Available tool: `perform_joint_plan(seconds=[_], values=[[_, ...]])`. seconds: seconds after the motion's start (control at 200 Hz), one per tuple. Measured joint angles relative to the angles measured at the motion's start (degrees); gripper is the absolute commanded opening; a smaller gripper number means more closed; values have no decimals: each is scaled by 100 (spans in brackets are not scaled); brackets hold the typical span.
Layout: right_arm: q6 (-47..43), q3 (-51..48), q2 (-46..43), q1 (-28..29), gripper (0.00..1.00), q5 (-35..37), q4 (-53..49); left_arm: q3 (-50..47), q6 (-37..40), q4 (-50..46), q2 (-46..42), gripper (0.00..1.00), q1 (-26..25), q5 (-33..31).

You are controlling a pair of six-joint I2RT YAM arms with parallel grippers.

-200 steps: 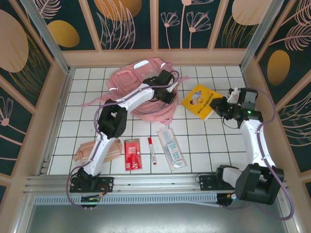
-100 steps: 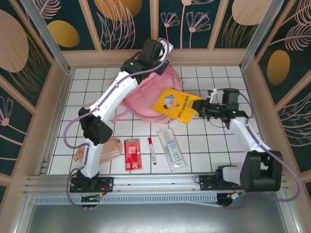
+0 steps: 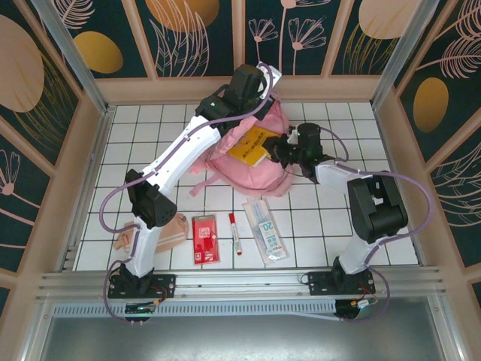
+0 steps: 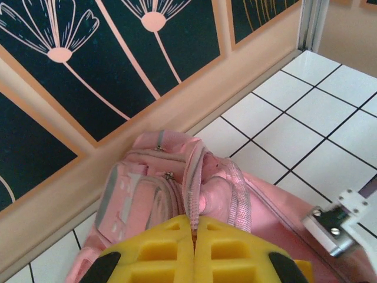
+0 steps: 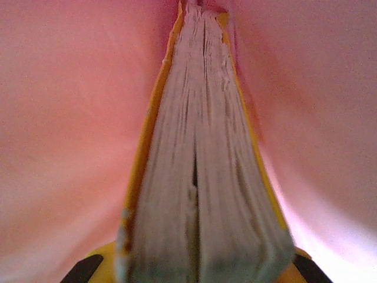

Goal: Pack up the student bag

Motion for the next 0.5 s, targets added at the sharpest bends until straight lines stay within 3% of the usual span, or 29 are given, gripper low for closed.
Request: perform_joint_plan(seconds=[0.195,0.32,0.5], values=[[175,728,695,168,0,557,162,0,-131,4,9,0,44,-4],[61,778,485,415,0,1246,-144,0,-142,46,33,0,39,-35],[-234,732,17,658,0,1572,-621,0,-146,131,72,0,37,-90]])
